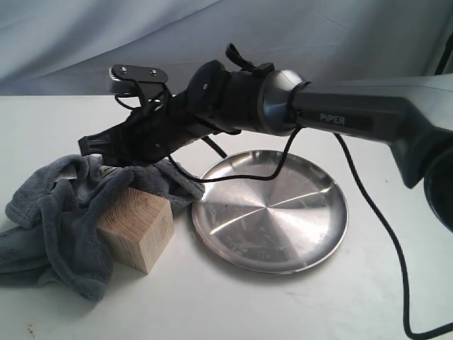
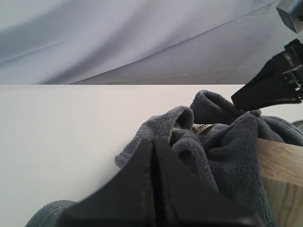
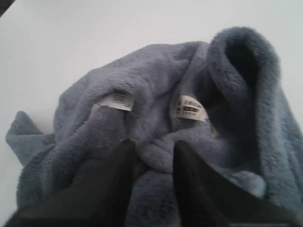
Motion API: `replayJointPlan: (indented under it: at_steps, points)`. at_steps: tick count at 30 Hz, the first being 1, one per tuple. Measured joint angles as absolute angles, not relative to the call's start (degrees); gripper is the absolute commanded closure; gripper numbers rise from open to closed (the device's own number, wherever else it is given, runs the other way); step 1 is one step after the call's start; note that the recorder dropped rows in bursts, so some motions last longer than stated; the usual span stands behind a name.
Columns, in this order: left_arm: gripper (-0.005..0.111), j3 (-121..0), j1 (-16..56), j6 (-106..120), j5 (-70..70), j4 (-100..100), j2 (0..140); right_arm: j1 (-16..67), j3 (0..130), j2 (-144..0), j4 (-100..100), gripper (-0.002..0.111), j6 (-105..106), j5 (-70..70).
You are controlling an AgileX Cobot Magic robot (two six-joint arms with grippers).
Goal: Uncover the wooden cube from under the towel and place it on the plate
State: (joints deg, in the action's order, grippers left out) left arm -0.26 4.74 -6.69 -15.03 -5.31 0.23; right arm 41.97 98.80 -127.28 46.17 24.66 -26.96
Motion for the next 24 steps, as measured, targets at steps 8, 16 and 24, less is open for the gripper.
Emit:
replayJointPlan:
  at_steps: [8,16,24]
  points:
    - [0.107,-0.3,4.7,-6.7,-15.0,-5.3,0.2,40.6,98.8,-127.4,37.0,0.035,17.9,-29.3]
    - [0.107,-0.3,4.7,-6.7,-15.0,-5.3,0.2,40.6,98.8,-131.2,42.0,0.042,17.6,-27.2]
    - [0.107,-0.3,4.7,-6.7,-15.0,-5.3,0.2,40.6,98.8,-131.9,42.9,0.084,17.6,-27.3]
